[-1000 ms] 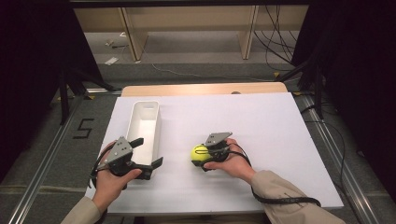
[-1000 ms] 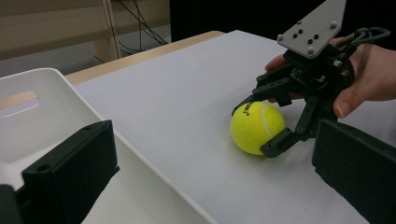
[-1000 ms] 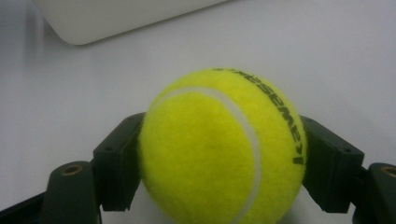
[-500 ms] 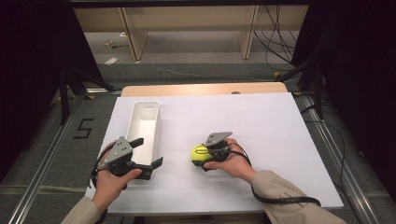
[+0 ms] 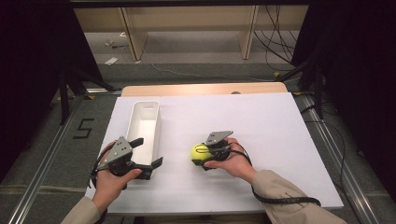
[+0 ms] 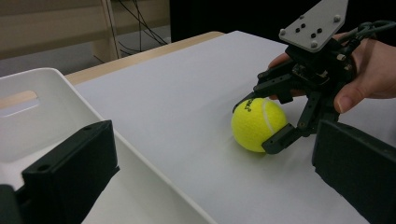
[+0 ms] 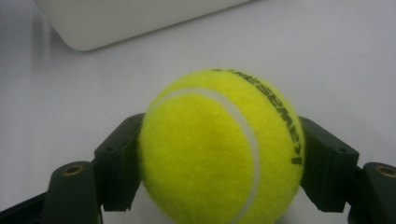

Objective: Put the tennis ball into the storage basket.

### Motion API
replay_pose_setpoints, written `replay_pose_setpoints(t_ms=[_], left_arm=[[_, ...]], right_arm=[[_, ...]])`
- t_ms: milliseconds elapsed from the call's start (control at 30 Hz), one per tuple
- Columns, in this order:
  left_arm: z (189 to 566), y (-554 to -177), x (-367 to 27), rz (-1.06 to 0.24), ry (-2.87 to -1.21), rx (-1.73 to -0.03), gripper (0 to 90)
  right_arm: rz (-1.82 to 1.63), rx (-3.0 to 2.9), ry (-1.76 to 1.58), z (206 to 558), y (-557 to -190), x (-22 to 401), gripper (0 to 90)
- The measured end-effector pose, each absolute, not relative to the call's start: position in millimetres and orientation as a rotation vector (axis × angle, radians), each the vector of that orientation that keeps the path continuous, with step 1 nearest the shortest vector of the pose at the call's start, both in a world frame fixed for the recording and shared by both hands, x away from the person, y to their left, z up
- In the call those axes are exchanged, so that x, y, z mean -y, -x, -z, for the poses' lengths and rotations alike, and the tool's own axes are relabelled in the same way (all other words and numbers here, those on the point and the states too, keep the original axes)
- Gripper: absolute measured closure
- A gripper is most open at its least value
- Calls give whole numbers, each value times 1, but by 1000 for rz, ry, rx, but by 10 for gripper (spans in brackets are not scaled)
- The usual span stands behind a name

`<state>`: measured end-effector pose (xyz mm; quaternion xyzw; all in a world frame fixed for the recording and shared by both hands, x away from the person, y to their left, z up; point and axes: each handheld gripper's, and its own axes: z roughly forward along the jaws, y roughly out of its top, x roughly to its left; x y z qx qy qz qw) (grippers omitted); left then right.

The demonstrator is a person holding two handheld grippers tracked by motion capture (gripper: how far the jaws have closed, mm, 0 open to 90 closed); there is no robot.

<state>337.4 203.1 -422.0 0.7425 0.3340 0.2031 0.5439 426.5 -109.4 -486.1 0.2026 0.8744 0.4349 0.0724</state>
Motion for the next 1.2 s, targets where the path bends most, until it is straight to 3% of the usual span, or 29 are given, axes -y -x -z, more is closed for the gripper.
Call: replay_pose_setpoints(t_ms=[1200], left_arm=[[422, -337, -204, -487, -1756, -796, 0]], right_arm=[[-1447, -2531, -602, 457, -423, 114, 267]])
